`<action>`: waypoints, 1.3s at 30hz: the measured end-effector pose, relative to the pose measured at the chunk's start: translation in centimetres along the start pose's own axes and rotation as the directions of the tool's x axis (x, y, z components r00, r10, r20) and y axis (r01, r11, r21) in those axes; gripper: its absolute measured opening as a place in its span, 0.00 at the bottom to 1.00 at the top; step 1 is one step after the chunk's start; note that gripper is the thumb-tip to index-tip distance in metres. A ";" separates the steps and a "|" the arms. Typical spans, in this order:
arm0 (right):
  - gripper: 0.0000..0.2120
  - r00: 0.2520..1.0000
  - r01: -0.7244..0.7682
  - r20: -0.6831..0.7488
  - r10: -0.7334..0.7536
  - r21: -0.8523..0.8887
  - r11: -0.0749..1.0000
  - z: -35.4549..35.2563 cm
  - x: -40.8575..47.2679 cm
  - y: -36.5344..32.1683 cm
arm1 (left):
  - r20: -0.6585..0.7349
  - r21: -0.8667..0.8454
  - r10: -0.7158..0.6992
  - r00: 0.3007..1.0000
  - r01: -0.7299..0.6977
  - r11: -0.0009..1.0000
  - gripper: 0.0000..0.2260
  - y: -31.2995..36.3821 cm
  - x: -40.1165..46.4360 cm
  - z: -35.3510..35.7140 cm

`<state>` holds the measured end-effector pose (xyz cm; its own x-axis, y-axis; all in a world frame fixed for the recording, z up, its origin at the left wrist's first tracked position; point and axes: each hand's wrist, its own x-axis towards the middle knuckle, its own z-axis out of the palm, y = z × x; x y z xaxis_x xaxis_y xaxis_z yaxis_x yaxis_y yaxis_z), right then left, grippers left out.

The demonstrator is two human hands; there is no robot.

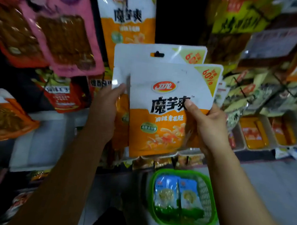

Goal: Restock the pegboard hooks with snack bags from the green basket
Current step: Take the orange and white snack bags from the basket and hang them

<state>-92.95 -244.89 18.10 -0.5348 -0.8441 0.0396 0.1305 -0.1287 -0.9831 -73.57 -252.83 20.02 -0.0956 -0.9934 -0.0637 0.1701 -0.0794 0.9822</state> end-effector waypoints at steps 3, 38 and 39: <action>0.06 0.998 0.024 0.054 -0.026 0.026 0.999 2.0 0.9 -2.2 | 0.102 -0.041 0.063 0.993 -0.059 0.997 0.09 2.4 0.9 -1.0; 0.03 0.996 0.041 -0.076 -0.056 -0.189 0.981 8.1 7.5 -0.9 | 0.128 0.004 0.106 0.986 -0.108 0.994 0.08 7.5 10.9 -1.8; 0.04 0.995 0.039 -0.086 -0.057 -0.199 0.979 8.2 7.8 -0.8 | 0.169 0.009 0.090 0.982 -0.093 0.996 0.10 7.7 11.1 -2.0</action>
<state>-90.39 -255.62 20.70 -0.6109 -0.7877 0.0796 -0.0593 -0.0548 -0.9967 -71.33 -264.65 26.49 -0.2441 -0.9682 0.0558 0.1698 0.0140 0.9854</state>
